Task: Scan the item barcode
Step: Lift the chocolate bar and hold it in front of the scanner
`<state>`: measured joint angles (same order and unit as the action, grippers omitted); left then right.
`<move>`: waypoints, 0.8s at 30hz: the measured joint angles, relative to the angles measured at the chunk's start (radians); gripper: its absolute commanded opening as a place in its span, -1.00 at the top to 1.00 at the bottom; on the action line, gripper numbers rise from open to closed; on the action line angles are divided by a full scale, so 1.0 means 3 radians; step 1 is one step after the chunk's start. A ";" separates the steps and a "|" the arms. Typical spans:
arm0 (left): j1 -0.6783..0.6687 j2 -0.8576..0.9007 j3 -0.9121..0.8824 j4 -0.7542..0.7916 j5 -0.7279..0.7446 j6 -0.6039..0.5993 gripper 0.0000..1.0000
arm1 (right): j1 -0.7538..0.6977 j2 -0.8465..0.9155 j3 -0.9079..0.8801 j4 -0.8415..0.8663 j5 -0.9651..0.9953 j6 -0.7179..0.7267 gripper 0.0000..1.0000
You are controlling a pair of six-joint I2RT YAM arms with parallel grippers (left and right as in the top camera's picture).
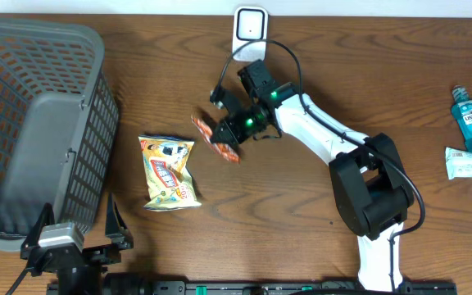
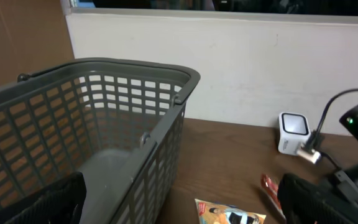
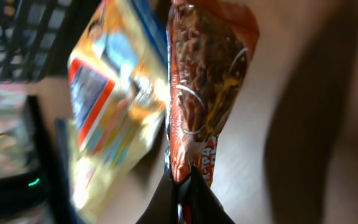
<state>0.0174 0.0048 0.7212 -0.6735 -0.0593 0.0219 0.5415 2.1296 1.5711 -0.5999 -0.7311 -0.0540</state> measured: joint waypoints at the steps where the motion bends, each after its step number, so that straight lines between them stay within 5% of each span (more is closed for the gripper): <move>1: 0.0000 -0.0001 0.0000 -0.0001 0.0000 0.0000 -0.96 | 0.0001 -0.0001 0.0000 0.0116 0.0095 -0.0015 0.98; 15: 0.0000 -0.0001 0.0000 0.0000 -0.0001 0.0000 -0.96 | -0.0009 0.0013 0.0257 0.1247 0.1801 -0.0449 0.99; 24: 0.0000 0.0000 0.0000 0.0001 0.0000 0.0000 -0.96 | -0.0219 0.0364 0.0851 0.1912 0.2224 -0.0580 0.98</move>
<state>0.0174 0.0048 0.7212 -0.6731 -0.0593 0.0219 0.4759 2.2387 1.8263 -0.0261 -0.0639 -0.2279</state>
